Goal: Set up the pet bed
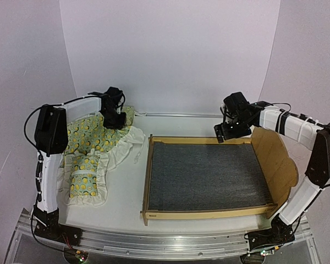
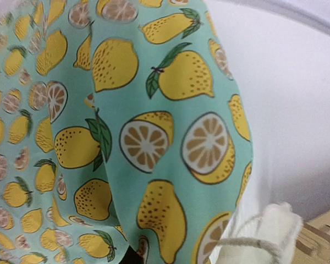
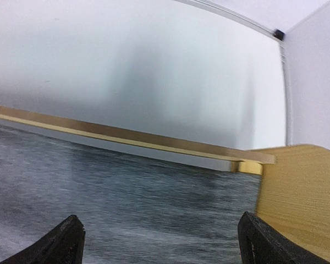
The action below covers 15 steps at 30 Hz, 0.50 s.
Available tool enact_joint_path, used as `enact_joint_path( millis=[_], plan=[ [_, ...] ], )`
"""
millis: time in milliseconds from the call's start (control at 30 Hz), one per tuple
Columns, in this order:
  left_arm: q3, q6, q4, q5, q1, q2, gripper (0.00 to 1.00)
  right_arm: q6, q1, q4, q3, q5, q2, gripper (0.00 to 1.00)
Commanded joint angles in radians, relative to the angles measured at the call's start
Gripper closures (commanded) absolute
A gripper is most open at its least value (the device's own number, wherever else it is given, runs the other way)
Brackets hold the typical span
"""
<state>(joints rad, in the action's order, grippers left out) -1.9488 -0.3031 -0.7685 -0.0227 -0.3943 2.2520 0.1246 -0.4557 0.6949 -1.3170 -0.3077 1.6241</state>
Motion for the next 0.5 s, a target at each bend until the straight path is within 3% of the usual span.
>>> enact_joint_path(
  millis=[0, 100, 267, 367, 467],
  plan=[
    [0.000, 0.046, 0.010, 0.091, 0.014, -0.243, 0.96, 0.031, -0.121, -0.016, -0.120, 0.166, 0.026, 0.02],
    [0.027, 0.056, 0.010, 0.131, 0.013, -0.319, 0.98, 0.090, -0.172, -0.074, -0.170, 0.368, 0.044, 0.02],
    [0.053, 0.066, 0.011, 0.231, 0.014, -0.403, 0.98, 0.223, -0.239, -0.416, -0.210, 0.667, 0.132, 0.02],
    [0.058, 0.072, 0.012, 0.279, 0.012, -0.419, 0.99, 0.304, -0.275, -0.587, -0.299, 0.705, 0.258, 0.02],
    [0.063, 0.075, 0.013, 0.304, 0.012, -0.427, 1.00, 0.343, -0.298, -0.645, -0.434, 0.728, 0.383, 0.02]
  ],
)
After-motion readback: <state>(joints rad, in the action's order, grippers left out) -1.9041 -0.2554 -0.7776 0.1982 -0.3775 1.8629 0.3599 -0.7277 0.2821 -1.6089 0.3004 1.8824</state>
